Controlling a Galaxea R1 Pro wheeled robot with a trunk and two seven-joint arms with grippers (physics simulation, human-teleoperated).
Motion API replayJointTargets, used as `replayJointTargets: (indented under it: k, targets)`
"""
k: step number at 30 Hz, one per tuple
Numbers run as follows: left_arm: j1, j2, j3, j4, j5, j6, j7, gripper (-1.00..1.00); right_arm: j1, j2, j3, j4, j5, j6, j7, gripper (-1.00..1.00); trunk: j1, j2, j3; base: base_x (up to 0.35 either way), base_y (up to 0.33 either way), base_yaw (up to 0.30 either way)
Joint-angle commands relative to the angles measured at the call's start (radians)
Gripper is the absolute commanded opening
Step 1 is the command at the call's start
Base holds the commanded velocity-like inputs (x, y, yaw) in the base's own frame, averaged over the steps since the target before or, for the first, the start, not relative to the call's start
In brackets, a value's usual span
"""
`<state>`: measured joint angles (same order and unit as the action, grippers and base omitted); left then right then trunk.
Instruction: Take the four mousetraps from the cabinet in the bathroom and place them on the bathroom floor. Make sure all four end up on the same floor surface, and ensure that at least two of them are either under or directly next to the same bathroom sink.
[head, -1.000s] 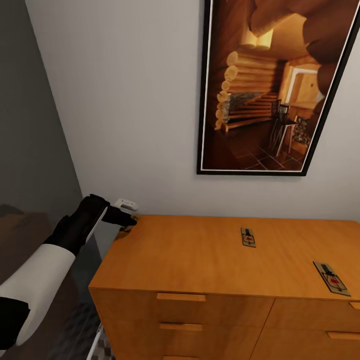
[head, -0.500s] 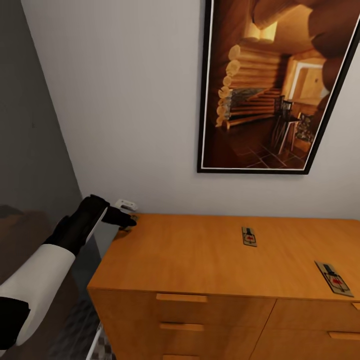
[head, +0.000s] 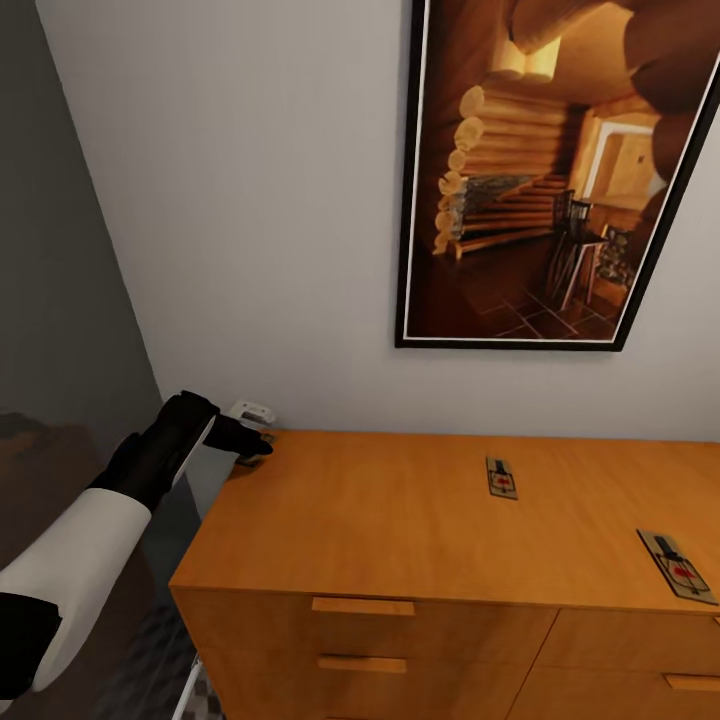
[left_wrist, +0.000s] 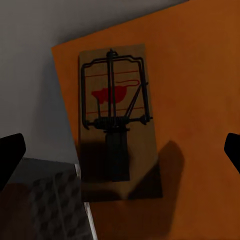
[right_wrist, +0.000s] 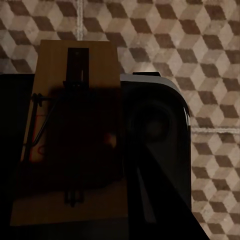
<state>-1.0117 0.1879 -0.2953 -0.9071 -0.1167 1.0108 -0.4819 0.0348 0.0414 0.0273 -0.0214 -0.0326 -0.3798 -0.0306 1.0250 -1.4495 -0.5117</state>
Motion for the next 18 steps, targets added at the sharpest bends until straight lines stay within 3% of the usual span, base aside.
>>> replayJointTargets:
  k: [1,18]
  targets:
    - [-0.001,0.001,-0.002,-0.001,-0.011,0.001,-0.009,1.00,0.000,0.000,0.003,-0.002,-0.006,-0.002,-0.001,-1.00,0.000,0.000,-0.001,0.002,0.000,0.000]
    - [-0.001,0.001,-0.004,0.002,-0.011,0.000,-0.009,1.00,0.000,0.000,0.003,-0.002,-0.006,-0.001,0.000,-1.00,0.000,0.000,-0.004,0.000,0.000,0.000]
